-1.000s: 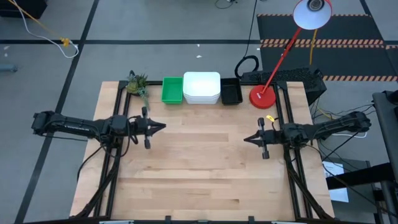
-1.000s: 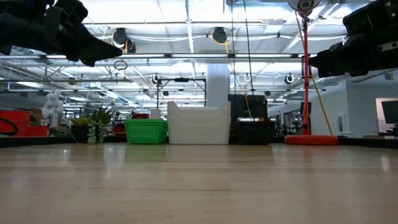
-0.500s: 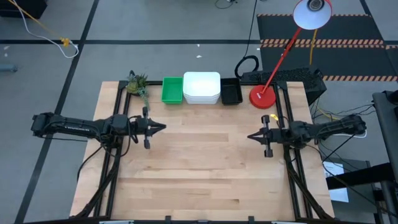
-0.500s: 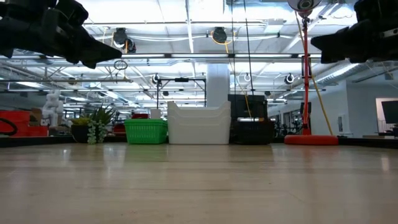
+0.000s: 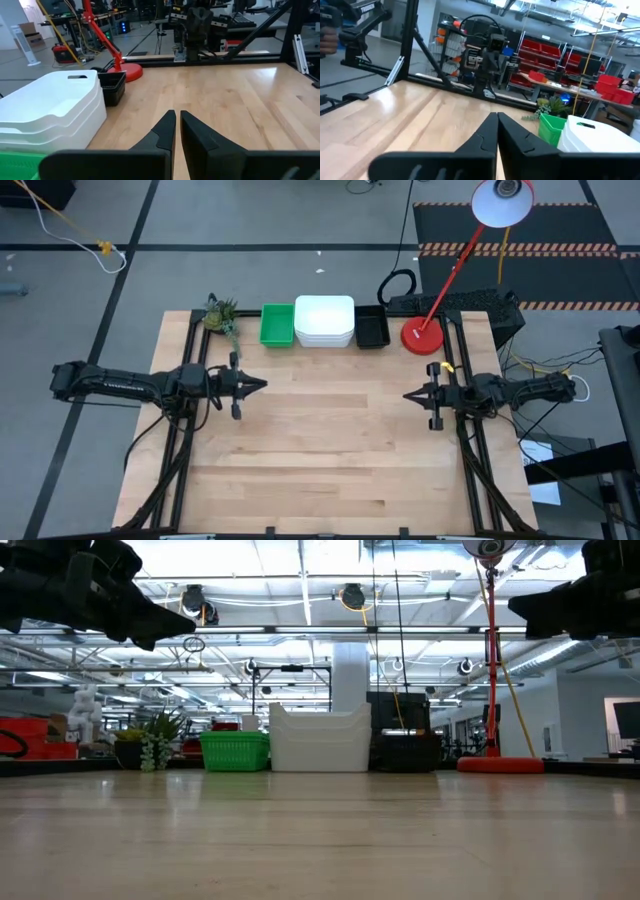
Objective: Stack baskets by color
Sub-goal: Return to Home Position
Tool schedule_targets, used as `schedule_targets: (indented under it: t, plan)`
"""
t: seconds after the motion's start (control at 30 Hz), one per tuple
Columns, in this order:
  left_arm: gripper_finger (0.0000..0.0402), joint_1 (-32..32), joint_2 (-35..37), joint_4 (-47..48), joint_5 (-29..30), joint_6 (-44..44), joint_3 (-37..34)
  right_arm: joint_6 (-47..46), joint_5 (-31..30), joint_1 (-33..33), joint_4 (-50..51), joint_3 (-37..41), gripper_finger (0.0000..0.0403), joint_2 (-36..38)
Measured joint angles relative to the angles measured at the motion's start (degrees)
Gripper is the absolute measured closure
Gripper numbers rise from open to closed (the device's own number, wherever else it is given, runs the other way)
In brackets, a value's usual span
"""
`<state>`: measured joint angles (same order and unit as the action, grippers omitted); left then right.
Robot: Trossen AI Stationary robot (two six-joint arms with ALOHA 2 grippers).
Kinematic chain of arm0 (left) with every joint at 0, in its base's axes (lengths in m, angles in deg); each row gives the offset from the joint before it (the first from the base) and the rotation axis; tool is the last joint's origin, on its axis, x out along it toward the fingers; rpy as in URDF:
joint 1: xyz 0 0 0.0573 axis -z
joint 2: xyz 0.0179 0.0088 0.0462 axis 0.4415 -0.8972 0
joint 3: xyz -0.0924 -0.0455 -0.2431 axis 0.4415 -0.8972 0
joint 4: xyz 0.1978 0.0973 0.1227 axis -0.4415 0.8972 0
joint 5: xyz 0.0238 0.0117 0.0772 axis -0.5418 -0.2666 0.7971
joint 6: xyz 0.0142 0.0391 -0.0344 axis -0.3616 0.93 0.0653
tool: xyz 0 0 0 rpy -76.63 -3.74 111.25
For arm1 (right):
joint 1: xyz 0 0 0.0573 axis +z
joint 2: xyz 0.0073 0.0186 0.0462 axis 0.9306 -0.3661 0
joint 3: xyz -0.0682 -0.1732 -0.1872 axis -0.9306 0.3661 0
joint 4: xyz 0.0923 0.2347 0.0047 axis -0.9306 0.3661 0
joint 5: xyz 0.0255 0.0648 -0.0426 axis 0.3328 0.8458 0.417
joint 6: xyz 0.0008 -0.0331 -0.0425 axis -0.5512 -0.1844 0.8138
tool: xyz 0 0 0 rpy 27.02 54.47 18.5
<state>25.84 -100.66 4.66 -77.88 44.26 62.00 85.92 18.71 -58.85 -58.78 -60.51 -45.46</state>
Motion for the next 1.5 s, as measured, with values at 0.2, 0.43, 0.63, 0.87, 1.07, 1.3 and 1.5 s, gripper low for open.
schedule_targets:
  t: [0.2,0.43,0.63,0.87,1.07,1.3,1.5]
  plan:
    - [0.0376,0.0,2.8,2.6,-1.0,1.6,0.0,-0.1,-1.3,-1.0,1.6,0.0,0.0403,0.2]
    - [0.0395,0.0,11.2,11.1,-2.1,0.3,0.0,-3.4,-2.6,-1.2,4.1,1.0,0.0403,0.1]
    - [0.0397,0.0,16.4,17.3,-3.0,0.2,0.0,-1.3,-2.7,-1.2,3.3,1.8,0.0403,0.1]
    - [0.0397,0.0,21.2,17.0,-7.7,0.1,-3.1,-0.5,-2.7,-1.2,3.3,1.8,0.0403,0.1]
    - [0.0399,0.0,24.8,16.0,-9.1,-0.5,-7.5,-0.5,-2.7,-1.2,3.3,1.8,0.0403,0.1]
    - [0.0398,0.0,28.4,15.4,-9.7,-0.4,-9.5,-0.5,-2.7,-1.2,3.3,1.8,0.0403,0.1]
    - [0.0397,0.0,31.2,15.2,-13.9,-0.3,-9.7,-0.5,-2.7,-1.2,3.3,1.8,0.0403,0.1]
